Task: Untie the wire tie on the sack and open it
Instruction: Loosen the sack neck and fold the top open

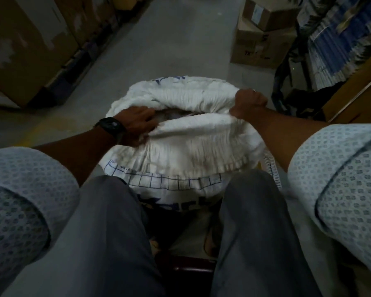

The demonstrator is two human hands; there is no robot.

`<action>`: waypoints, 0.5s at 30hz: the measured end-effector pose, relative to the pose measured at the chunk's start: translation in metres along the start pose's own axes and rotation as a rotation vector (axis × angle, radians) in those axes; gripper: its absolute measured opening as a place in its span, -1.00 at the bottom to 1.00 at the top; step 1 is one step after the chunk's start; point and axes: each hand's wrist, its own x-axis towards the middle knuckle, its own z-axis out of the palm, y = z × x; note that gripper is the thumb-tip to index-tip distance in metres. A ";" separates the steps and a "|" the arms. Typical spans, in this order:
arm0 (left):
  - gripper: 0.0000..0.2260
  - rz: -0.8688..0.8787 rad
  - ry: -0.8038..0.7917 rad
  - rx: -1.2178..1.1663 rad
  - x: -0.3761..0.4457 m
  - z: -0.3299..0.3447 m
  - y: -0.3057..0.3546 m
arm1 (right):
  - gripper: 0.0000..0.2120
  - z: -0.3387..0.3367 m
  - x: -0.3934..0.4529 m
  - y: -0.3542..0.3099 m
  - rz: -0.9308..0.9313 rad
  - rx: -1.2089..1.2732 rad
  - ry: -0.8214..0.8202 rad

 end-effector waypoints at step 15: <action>-0.50 -0.305 -0.252 -0.673 0.110 -0.031 0.066 | 0.00 0.012 0.006 -0.050 -0.007 0.156 -0.061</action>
